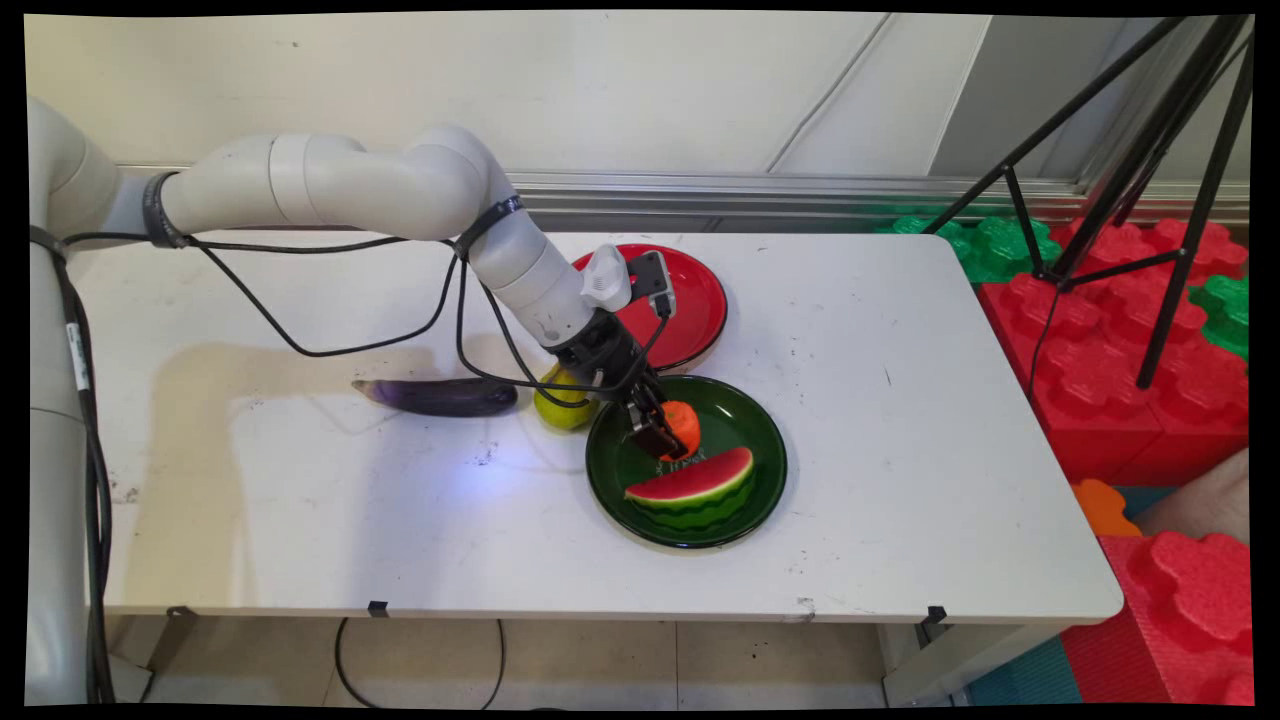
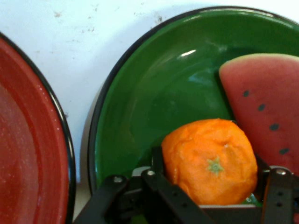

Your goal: Place the picked object on the table

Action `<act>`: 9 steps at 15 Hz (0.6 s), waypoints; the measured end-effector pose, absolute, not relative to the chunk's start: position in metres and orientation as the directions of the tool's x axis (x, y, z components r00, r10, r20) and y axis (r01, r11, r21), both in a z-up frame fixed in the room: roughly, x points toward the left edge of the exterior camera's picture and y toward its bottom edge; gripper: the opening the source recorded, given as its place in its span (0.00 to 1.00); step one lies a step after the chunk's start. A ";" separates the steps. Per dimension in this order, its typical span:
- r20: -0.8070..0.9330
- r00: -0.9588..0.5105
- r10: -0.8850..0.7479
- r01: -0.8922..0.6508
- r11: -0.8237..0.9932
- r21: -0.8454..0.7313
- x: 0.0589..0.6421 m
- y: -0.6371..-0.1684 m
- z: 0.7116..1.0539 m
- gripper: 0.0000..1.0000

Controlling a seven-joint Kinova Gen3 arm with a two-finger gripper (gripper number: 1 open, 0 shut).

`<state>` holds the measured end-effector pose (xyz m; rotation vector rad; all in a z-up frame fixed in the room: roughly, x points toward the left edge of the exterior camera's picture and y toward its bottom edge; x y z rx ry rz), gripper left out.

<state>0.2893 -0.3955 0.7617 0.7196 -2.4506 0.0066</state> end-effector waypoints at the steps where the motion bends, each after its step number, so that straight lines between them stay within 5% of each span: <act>1: 0.536 -0.686 -0.492 -0.496 0.855 0.149 0.290 -0.395 0.763 0.00; 9: 0.579 -0.659 -0.479 -0.511 0.851 0.122 0.304 -0.388 0.797 0.00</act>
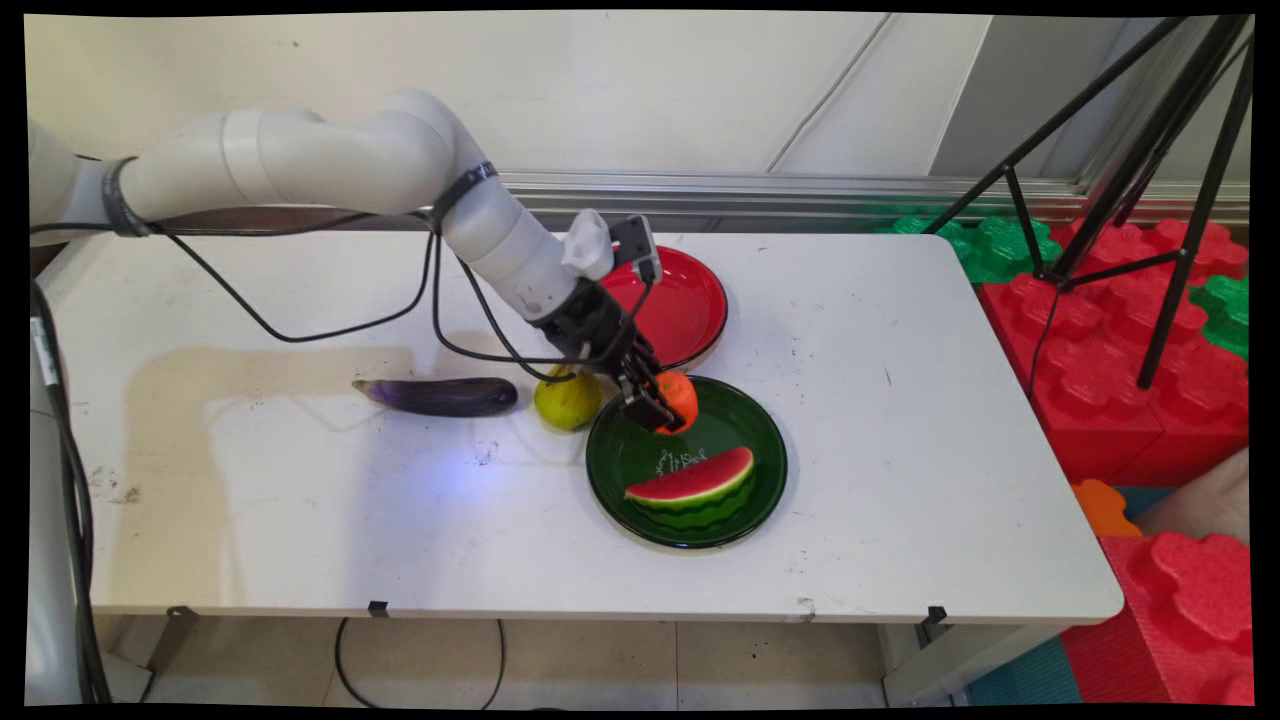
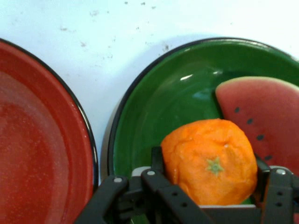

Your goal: Place the picked object on the table

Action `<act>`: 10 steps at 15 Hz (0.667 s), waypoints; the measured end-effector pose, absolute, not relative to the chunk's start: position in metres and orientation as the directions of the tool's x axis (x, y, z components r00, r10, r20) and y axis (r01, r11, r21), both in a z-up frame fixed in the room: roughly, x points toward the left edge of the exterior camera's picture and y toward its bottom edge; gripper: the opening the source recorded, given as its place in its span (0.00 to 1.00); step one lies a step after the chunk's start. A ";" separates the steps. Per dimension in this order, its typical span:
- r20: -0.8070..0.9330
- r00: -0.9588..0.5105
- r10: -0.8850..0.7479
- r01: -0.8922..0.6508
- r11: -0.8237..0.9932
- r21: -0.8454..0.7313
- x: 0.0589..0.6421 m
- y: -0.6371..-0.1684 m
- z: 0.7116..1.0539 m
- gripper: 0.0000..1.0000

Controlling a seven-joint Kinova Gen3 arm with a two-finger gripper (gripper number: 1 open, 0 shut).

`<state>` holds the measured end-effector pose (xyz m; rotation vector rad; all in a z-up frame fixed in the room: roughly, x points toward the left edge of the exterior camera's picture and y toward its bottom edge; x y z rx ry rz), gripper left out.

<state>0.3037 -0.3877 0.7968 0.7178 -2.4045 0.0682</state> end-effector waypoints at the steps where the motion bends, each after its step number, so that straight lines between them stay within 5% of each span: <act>1: 0.584 -0.656 -0.478 -0.512 0.850 0.120 0.305 -0.387 0.801 0.00; 10: 0.641 -0.615 -0.459 -0.524 0.846 0.103 0.341 -0.362 0.863 0.00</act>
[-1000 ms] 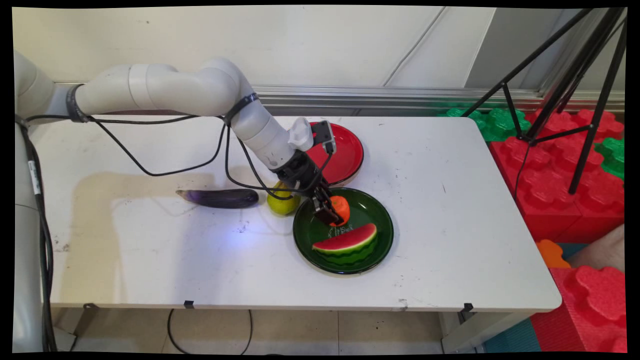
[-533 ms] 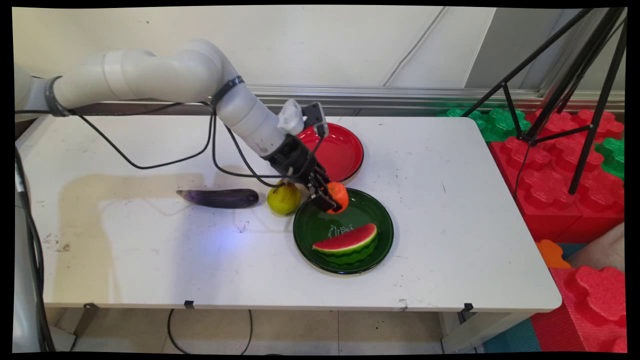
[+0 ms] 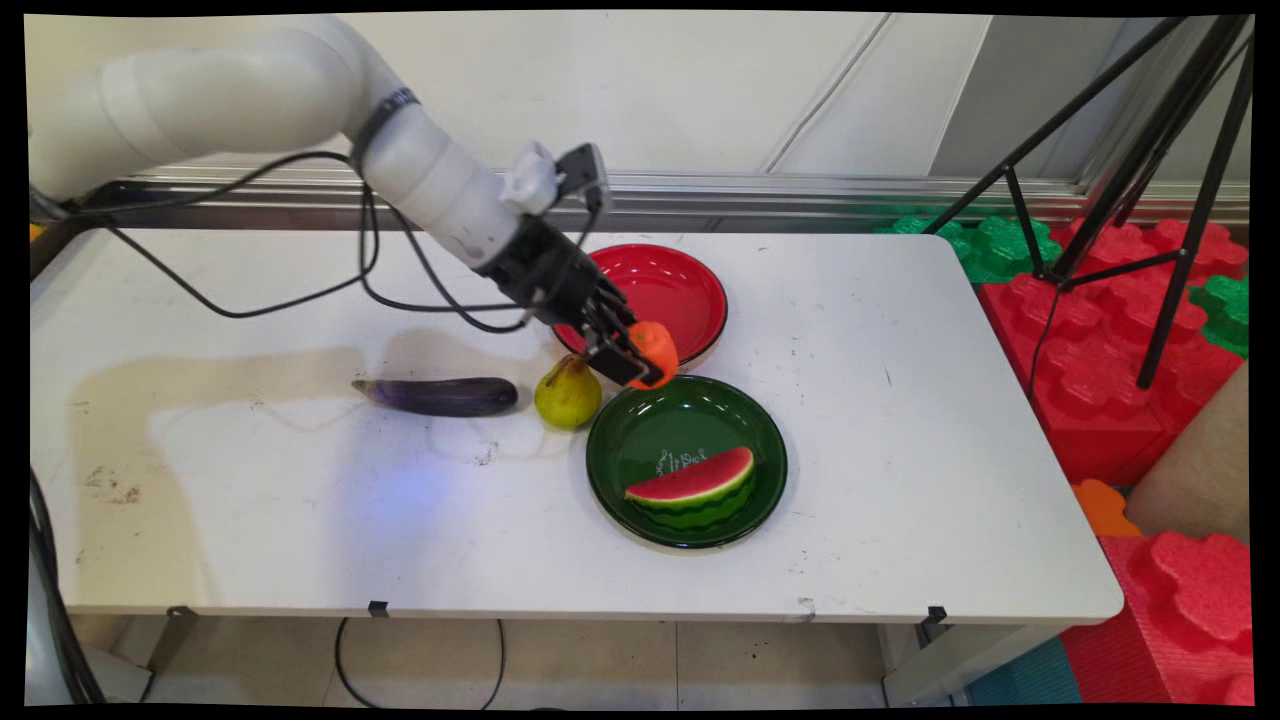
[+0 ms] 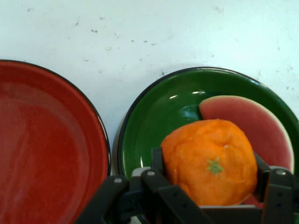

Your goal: Place the picked object on the table

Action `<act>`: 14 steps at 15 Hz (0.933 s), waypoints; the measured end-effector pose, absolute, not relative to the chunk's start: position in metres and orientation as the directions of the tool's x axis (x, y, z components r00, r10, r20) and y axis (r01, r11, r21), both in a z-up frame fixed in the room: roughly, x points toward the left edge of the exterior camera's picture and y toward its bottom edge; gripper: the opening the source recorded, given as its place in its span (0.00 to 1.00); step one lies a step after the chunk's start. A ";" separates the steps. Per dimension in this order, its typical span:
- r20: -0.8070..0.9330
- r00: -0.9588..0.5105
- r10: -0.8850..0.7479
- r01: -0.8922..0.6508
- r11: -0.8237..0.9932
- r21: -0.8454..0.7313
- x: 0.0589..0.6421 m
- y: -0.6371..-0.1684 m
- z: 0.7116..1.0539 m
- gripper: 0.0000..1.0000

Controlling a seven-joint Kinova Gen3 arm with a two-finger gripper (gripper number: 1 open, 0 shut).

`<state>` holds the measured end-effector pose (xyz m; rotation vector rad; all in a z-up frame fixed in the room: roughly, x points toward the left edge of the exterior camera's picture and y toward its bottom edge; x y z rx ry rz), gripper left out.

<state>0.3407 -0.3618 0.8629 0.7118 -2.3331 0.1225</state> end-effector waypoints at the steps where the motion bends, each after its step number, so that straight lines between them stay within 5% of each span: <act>1: 0.643 -0.614 -0.458 -0.523 0.846 0.103 0.344 -0.359 0.867 0.00; 14: 0.614 -0.648 -0.451 -0.487 0.865 0.122 0.421 -0.295 0.913 0.00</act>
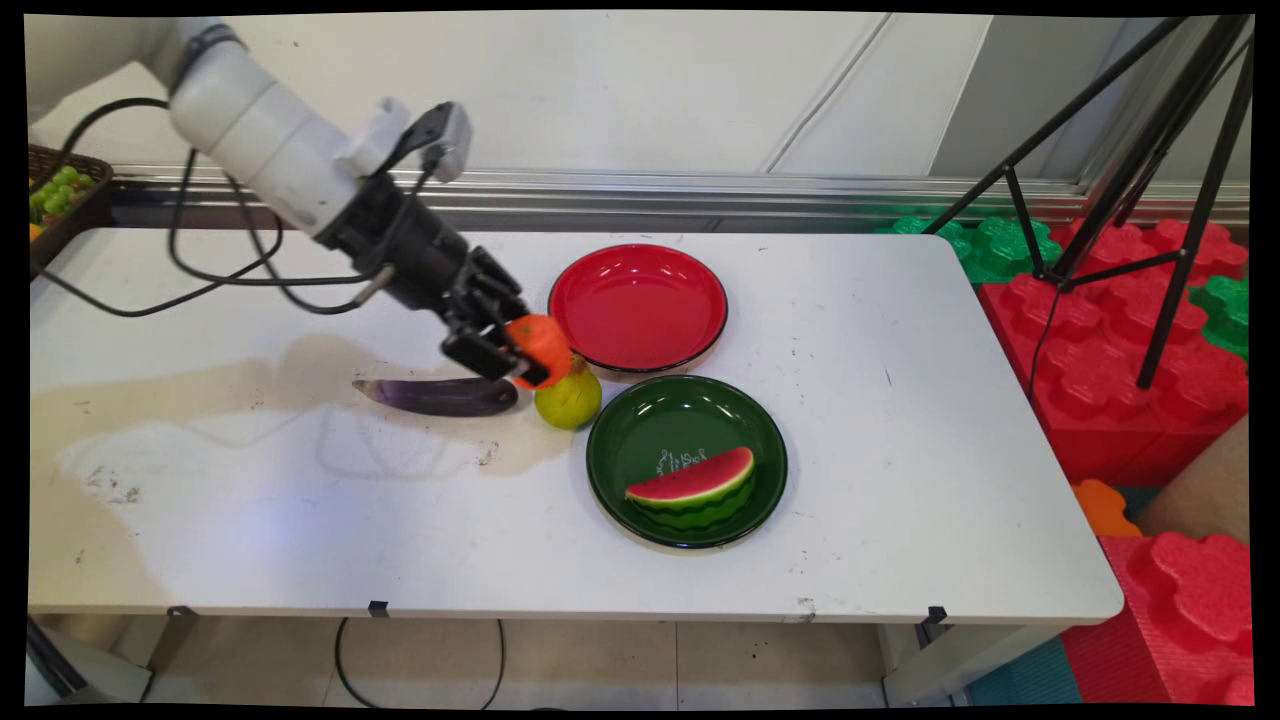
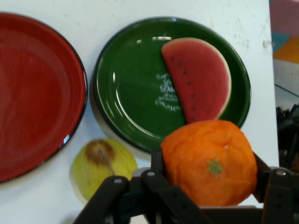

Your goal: Place the picked object on the table

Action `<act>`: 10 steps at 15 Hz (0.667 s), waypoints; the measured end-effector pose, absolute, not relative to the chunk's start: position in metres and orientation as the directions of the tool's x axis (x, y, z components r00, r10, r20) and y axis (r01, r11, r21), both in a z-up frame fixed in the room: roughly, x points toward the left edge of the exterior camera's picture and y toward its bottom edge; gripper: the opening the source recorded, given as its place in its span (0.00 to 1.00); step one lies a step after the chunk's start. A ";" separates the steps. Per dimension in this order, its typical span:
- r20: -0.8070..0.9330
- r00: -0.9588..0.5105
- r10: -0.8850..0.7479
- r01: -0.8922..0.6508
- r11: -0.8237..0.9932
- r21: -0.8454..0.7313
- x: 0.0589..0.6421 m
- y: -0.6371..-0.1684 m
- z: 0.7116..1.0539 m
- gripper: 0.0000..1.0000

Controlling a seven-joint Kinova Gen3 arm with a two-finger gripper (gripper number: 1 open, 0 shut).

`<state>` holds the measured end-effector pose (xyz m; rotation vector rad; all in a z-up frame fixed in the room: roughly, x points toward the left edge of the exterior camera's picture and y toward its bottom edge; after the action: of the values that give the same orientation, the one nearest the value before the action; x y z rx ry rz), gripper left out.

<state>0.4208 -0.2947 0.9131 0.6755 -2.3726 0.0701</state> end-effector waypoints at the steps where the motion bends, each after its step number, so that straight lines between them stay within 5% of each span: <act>1: 0.608 -0.651 -0.455 -0.487 0.864 0.124 0.424 -0.291 0.912 0.00; 10: 0.525 -0.683 -0.509 -0.518 0.843 0.144 0.455 -0.263 0.883 0.00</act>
<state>0.4547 -0.2630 0.8825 0.7494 -2.4549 0.0221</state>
